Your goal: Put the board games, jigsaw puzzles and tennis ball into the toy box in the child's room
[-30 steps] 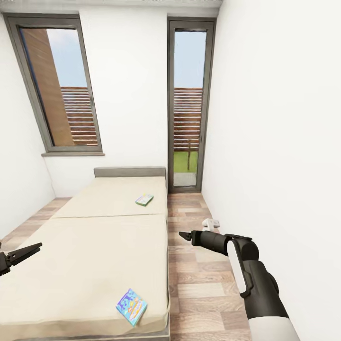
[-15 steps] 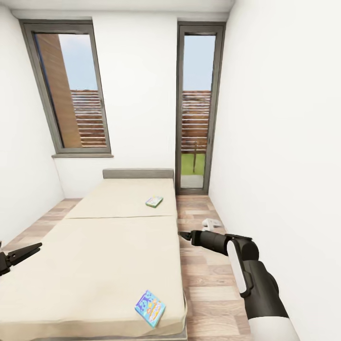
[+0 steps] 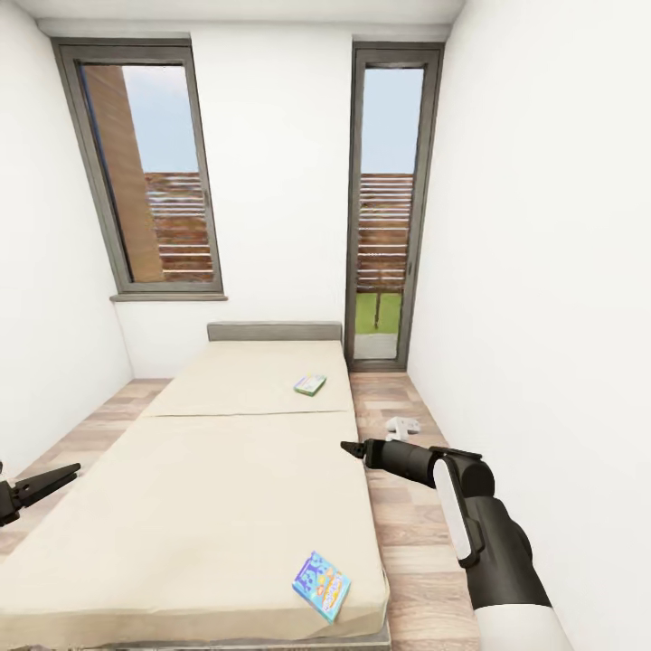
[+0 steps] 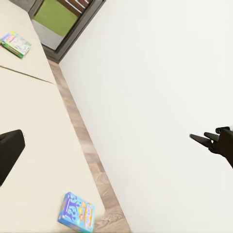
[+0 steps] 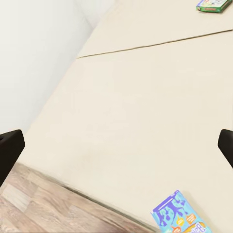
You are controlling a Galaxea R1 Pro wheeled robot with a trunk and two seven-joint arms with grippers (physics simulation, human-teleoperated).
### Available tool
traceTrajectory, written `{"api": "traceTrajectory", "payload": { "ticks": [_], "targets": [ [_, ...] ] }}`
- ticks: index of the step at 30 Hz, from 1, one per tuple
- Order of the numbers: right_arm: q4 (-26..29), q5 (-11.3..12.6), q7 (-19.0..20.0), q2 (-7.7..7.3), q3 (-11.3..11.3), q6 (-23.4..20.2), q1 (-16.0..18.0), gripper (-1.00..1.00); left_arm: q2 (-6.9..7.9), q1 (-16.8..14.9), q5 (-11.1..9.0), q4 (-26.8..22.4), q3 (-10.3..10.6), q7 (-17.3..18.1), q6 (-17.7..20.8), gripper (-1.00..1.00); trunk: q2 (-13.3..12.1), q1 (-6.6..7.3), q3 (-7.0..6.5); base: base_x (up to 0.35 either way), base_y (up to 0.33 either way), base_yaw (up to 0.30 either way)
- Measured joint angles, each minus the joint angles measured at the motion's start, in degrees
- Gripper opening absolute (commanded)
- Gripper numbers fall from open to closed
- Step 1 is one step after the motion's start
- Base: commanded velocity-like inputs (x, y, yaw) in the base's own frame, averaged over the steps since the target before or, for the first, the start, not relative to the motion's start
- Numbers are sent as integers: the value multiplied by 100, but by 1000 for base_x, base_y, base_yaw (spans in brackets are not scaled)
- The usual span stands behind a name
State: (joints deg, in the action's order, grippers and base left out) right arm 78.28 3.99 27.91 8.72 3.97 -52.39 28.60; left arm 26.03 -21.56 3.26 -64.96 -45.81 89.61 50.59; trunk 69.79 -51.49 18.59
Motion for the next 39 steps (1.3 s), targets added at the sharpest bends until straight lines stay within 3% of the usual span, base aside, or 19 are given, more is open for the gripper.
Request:
{"api": "traceTrajectory", "payload": {
  "ticks": [14, 25, 34, 36, 39],
  "targets": [
    [2, 8, 0, 2, -2, -10, -1, 100, -2, -1, 0, 4, 1, 1, -3, 100, 0, 0, 0, -220, 137, -58],
    [-13, 14, -5, 5, 0, -11, 0, 100, -2, -2, 0, 4, -6, 0, -3, 100, 1, 1, 0, -31, 8, -232],
    [-226, 14, -1, 2, 63, -8, 0, 100, -1, 0, 0, 3, -12, 1, -3, 100, 1, 1, 0, -2, 0, -65],
    [-334, 46, 6, 0, 90, -11, 0, 100, -1, 0, 0, 3, -11, 1, -3, 100, 1, 1, 0, 0, 0, -12],
    [-516, 276, -1, -5, 194, -21, 0, 100, -1, 0, 0, 3, -15, 1, -3, 100, 0, 1, 0, 0, 0, -6]
  ]
}}
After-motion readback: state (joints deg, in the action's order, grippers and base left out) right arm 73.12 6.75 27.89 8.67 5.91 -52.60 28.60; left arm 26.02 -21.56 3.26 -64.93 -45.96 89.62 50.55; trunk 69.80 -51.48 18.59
